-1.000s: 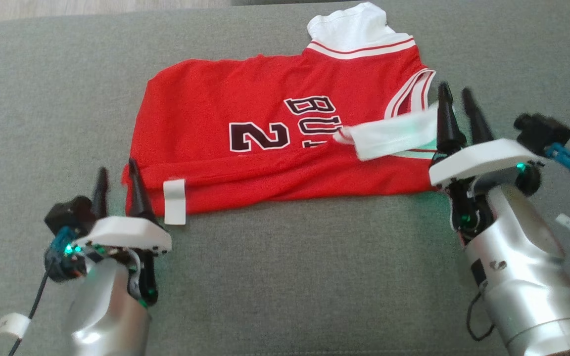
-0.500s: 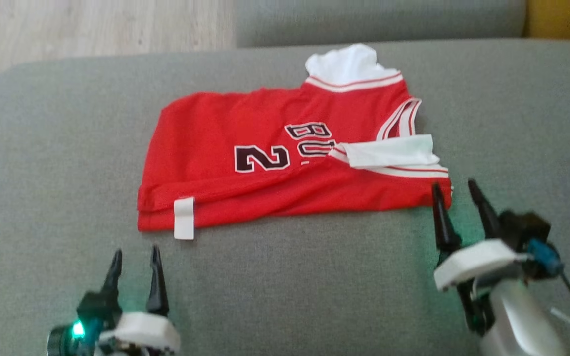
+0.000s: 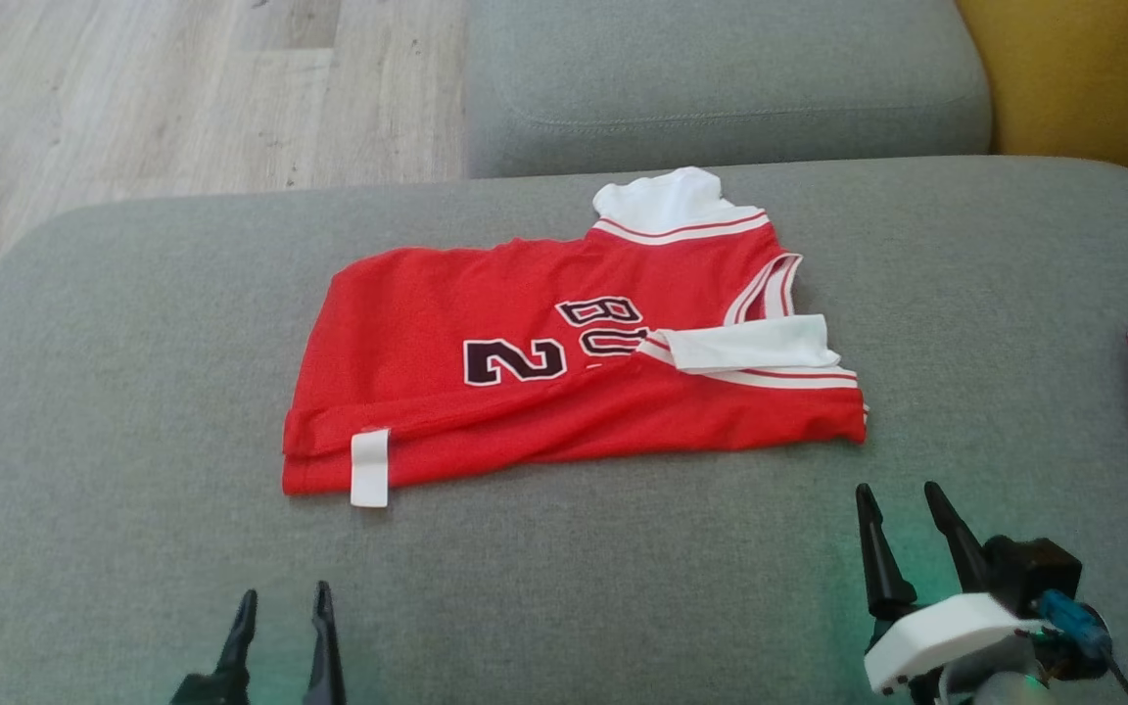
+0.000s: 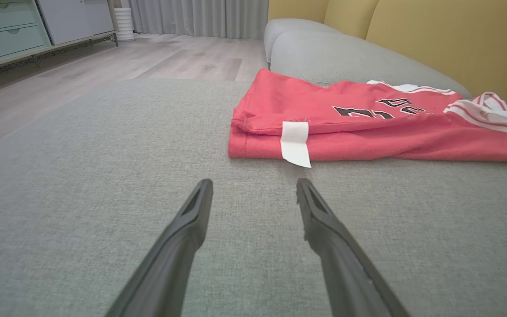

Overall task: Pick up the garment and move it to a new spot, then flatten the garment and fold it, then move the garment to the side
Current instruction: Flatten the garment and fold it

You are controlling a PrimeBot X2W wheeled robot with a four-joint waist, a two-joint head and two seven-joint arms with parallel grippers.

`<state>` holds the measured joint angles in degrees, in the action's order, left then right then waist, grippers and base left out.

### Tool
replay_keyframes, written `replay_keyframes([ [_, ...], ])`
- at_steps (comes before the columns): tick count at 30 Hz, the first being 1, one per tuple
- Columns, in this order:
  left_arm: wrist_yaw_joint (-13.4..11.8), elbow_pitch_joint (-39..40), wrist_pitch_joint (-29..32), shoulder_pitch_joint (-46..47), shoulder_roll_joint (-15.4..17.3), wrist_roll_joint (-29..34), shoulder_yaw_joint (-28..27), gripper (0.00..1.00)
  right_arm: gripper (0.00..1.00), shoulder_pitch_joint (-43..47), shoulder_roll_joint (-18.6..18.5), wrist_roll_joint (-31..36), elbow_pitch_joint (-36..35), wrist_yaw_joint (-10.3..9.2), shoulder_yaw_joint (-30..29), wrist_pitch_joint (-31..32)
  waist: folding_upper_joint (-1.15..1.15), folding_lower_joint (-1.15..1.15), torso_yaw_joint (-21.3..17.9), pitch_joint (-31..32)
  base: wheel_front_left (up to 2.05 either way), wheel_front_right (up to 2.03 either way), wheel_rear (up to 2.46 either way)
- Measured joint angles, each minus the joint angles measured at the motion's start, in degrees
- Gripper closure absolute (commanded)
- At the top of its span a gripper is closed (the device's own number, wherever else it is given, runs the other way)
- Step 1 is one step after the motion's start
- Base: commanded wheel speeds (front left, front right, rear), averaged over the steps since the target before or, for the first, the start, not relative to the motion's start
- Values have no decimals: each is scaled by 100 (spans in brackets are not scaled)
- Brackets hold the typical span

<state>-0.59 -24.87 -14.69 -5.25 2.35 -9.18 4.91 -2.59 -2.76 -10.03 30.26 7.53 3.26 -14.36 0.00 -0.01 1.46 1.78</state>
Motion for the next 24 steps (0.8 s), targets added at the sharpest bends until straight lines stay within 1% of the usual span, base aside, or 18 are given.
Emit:
replay_keyframes([
  [6,1,2,0,5,5,1,76,0,0,-36,2,-59,49,0,11,0,0,1,18,-41,0,0,0],
  [11,19,10,0,57,7,-43,131,0,0,-425,3,-46,626,0,-18,0,0,1,74,-226,0,0,0],
  [14,68,10,0,265,11,-59,267,0,0,-1167,3,11,977,0,-249,0,0,1,131,-495,0,0,0],
  [18,91,9,0,616,12,-125,360,0,0,-1816,3,59,1388,0,-560,0,0,3,205,-807,0,0,0],
  [24,111,-15,0,743,10,-204,452,0,0,-2092,0,293,2205,0,-850,0,0,3,322,-1126,0,0,0],
])
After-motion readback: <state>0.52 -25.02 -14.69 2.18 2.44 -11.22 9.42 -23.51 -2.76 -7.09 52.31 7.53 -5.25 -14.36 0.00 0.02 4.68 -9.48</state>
